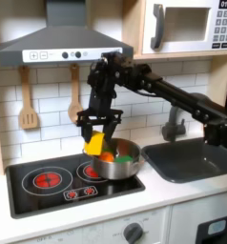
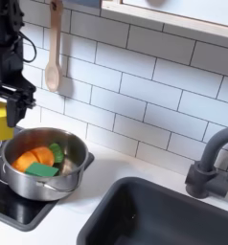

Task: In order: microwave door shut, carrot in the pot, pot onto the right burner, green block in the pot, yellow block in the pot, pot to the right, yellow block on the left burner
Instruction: 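Take the yellow block out of the pot and put it on the left burner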

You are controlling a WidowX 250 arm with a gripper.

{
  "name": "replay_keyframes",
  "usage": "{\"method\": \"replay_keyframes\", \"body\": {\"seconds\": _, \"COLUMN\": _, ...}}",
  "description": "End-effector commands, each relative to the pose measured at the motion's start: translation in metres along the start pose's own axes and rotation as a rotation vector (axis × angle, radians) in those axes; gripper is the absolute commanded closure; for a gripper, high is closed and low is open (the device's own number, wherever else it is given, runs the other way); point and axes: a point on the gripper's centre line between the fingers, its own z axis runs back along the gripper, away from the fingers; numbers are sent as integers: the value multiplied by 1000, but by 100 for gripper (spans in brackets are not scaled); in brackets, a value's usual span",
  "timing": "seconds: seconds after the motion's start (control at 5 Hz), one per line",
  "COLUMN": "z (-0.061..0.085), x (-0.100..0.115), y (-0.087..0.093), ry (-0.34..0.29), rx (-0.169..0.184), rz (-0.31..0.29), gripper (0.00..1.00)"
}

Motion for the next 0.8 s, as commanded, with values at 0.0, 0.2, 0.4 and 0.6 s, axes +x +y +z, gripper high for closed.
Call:
{"method": "replay_keyframes", "body": {"seconds": 0.0, "z": -10, "x": -7, "y": 25, "ry": 44, "rx": 77, "rz": 81, "gripper": 100}}
{"method": "replay_keyframes", "body": {"seconds": 0.2, "z": -14, "x": -8, "y": 35, "ry": 41, "rx": 109, "rz": 132, "gripper": 100}}
{"method": "replay_keyframes", "body": {"seconds": 0.4, "z": -22, "x": -5, "y": 40, "ry": 47, "rx": 108, "rz": 154, "gripper": 100}}
{"method": "replay_keyframes", "body": {"seconds": 0.6, "z": -37, "x": 1, "y": 37, "ry": 68, "rx": 92, "rz": 157, "gripper": 100}}
